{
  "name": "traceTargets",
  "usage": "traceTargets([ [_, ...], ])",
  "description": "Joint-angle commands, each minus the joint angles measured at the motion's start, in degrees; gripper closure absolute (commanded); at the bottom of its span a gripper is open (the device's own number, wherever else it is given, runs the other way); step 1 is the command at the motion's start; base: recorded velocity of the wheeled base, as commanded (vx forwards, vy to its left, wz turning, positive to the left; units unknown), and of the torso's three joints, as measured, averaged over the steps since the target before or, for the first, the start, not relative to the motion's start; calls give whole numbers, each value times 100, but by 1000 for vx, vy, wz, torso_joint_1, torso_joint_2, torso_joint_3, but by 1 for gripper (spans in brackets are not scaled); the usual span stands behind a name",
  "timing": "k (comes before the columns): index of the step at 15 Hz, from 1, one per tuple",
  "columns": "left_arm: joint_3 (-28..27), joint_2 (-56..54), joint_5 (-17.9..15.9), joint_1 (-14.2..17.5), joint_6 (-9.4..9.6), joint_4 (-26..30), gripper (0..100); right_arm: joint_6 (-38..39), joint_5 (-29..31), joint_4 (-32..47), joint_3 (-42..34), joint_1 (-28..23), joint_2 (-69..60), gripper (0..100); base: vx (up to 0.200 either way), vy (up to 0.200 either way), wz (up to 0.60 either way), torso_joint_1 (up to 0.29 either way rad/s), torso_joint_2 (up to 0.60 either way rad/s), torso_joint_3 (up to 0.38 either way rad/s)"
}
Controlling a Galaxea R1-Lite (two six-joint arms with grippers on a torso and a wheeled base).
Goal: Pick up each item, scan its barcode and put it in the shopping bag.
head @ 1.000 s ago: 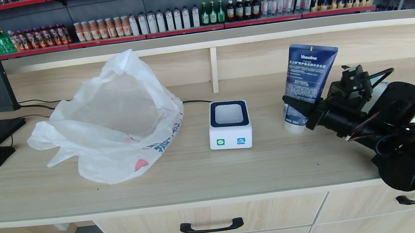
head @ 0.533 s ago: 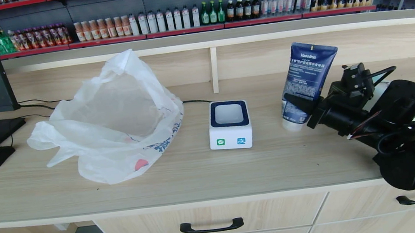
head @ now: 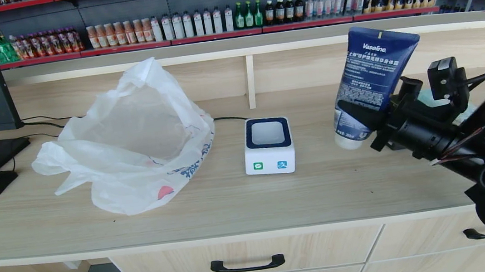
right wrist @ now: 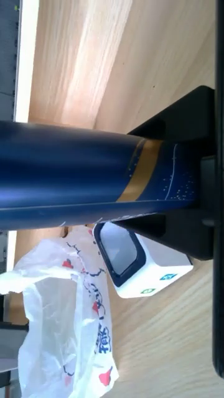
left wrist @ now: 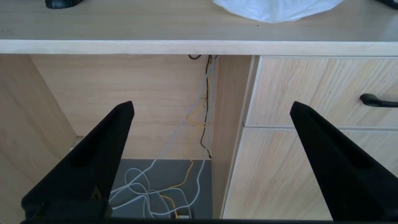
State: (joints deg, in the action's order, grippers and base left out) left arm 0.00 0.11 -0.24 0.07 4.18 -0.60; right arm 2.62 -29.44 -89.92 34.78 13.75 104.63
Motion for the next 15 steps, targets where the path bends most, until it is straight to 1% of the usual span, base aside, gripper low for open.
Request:
traceTargets([
  [1, 0, -2, -2, 1, -49, -2, 0, -236, 0, -8, -551, 277, -830, 100, 0, 0, 0, 0, 0, 0],
  [3, 0, -2, -2, 1, -163, -2, 0, -438, 0, -8, -956, 515, -1323, 100, 0, 0, 0, 0, 0, 0],
  [5, 0, -2, 7, 1, -251, -2, 0, -535, 44, -8, -1342, 1077, -1744, 100, 0, 0, 0, 0, 0, 0],
  [6, 0, -2, 16, 10, -321, -2, 0, -622, 281, -8, -1456, 1367, -1841, 100, 0, 0, 0, 0, 0, 0],
  [7, 0, -2, 16, 1, -313, -2, 0, -675, 536, -8, -1456, 1517, -1841, 100, 0, 0, 0, 0, 0, 0],
  [9, 0, -2, 16, 10, -321, -2, 0, -640, 615, -8, -1448, 1842, -1832, 100, 0, 0, 0, 0, 0, 0],
  [10, 0, -2, 16, 10, -321, -2, 0, -526, 615, -8, -1465, 2088, -1806, 100, 0, 0, 0, 0, 0, 0],
  [11, 0, -2, 16, 10, -321, -2, 0, -359, 615, -8, -1500, 2211, -1771, 100, 0, 0, 0, 0, 0, 0],
  [13, 0, -2, 16, 10, -321, -2, 0, 283, 615, -8, -1395, 2668, -1683, 100, 0, 0, 0, 0, 0, 0],
  [15, 0, -2, 16, 10, -321, -2, 0, 1047, 474, -8, -1228, 2765, -1700, 100, 0, 0, 0, 0, 0, 0],
])
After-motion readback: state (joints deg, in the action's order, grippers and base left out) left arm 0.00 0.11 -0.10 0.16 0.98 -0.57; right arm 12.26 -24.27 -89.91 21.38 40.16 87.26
